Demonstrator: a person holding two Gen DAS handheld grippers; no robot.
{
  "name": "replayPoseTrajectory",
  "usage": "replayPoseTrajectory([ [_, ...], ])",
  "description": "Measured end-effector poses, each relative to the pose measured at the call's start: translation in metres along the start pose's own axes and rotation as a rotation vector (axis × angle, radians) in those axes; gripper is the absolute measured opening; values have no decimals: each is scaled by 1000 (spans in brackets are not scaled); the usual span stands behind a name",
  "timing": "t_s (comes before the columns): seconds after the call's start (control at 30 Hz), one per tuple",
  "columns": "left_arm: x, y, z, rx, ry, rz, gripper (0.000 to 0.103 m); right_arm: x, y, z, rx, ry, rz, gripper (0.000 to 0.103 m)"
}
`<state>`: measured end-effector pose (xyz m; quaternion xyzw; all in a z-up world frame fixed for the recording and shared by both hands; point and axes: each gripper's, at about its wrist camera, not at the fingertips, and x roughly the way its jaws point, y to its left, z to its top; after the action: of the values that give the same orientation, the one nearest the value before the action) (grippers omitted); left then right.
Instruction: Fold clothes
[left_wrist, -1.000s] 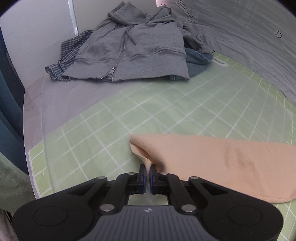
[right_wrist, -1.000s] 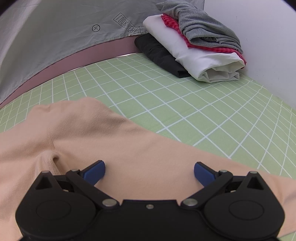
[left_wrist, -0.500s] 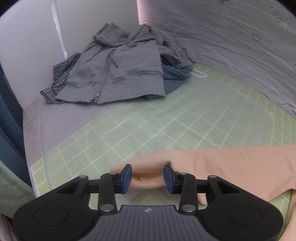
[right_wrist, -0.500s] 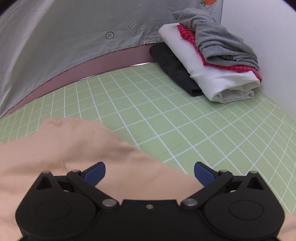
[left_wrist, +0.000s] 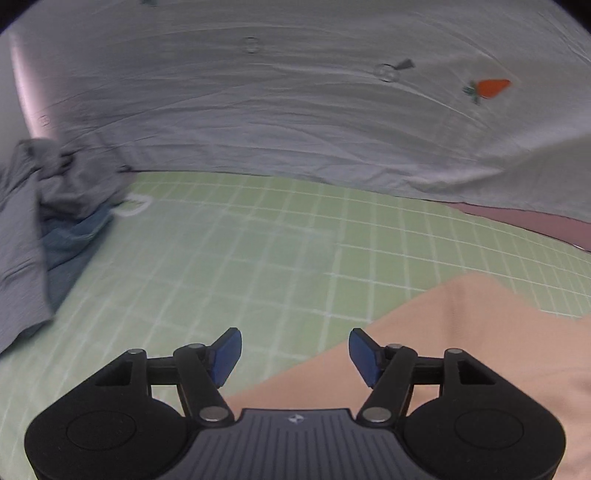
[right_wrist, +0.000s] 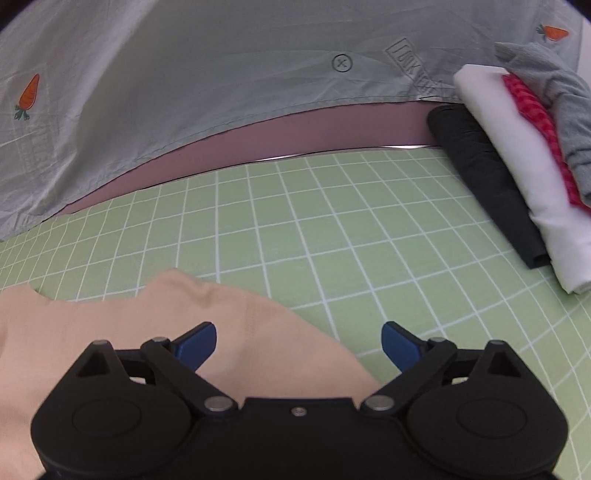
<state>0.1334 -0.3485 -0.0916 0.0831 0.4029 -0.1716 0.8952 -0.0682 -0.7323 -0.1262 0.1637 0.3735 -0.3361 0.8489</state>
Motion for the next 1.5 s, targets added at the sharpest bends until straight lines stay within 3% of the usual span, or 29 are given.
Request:
replayPoseTrajectory([
  [0.17, 45, -49, 33, 79, 25, -167, 65, 22, 20, 19, -90, 15, 59, 90],
  [0.23, 58, -62, 38, 94, 53, -193, 65, 29, 25, 24, -115, 32, 106, 82],
  [0.3, 66, -70, 38, 109, 75, -206, 65, 35, 31, 28, -144, 57, 164, 59],
  [0.33, 69, -73, 38, 118, 90, -223, 62, 39, 34, 27, -167, 76, 188, 53],
  [0.37, 72, -75, 37, 126, 104, -240, 57, 39, 39, 26, -197, 74, 192, 49],
  [0.43, 73, -79, 37, 140, 104, -261, 5, 40, 46, 28, -245, 74, 230, 25],
  [0.47, 74, -80, 37, 146, 98, -268, 3, 42, 49, 32, -241, 78, 244, 7],
  [0.6, 76, -79, 51, 184, 12, -185, 3, 59, 73, 50, -289, 58, 237, 6],
  [0.73, 86, -57, 76, 63, -21, -75, 4, 82, 88, 76, -247, 27, 244, 7],
  [0.77, 86, -53, 81, 39, -21, -50, 7, 87, 92, 82, -233, 23, 240, 11],
  [0.8, 84, -48, 85, 12, -19, -44, 17, 90, 96, 86, -232, 24, 213, 30],
  [0.83, 76, -41, 87, -18, -20, -70, 28, 86, 98, 88, -225, 12, 192, 39],
  [0.87, 65, -34, 85, -49, -30, -97, 32, 81, 98, 89, -217, 0, 173, 49],
  [0.9, 53, -28, 80, -74, -37, -119, 37, 69, 92, 83, -194, -14, 176, 56],
  [0.97, 28, -19, 63, -103, -21, -142, 40, 43, 79, 72, -147, -41, 181, 61],
  [1.13, -33, -7, -17, -107, 88, -149, 41, -33, 40, 1, -75, -43, 138, 65],
  [1.3, -82, 4, -100, -172, 203, -137, 50, -90, 6, -83, -42, 36, 93, 67],
  [1.5, -119, 5, -157, -187, 255, -145, 50, -132, -27, -157, 31, 135, 63, 63],
])
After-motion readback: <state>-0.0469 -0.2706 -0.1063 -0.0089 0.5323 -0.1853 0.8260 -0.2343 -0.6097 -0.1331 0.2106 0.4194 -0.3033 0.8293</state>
